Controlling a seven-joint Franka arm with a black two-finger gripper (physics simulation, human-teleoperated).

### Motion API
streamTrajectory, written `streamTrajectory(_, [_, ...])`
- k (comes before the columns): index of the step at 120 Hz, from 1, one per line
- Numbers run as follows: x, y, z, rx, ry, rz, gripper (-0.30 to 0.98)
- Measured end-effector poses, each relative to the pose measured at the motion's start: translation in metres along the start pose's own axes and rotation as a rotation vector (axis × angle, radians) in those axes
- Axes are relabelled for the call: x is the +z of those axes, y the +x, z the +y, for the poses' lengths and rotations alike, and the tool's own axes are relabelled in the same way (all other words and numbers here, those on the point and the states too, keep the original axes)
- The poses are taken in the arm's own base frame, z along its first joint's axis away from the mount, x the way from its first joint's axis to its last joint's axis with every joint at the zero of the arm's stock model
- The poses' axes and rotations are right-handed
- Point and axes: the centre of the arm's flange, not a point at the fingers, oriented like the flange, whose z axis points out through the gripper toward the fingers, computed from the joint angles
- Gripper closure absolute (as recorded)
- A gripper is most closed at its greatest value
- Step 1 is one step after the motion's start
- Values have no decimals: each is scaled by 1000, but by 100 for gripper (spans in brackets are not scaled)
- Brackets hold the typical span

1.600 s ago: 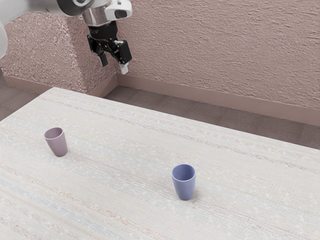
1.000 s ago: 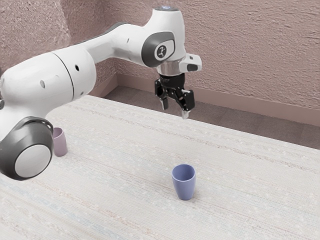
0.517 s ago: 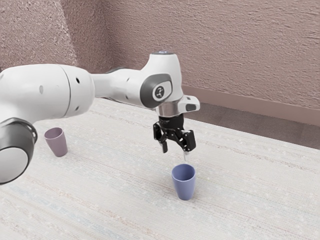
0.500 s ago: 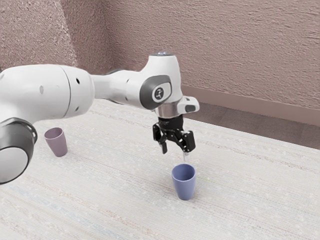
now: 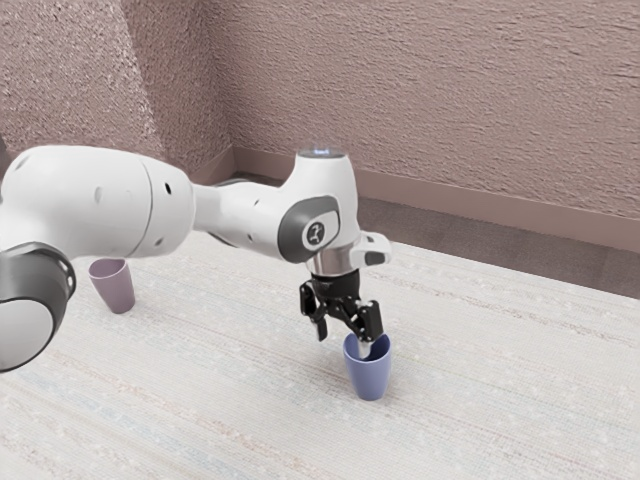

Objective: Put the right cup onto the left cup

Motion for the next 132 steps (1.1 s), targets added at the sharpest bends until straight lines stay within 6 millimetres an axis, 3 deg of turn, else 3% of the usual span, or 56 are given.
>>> streamTrajectory(32, [14,3,-5,-7,11,46,6])
streamTrajectory(67, [11,5,-3,-9,11,78,54])
streamTrajectory(83, [10,6,-2,-11,11,83,67])
streamTrajectory(132, [6,6,3,-14,13,100,77])
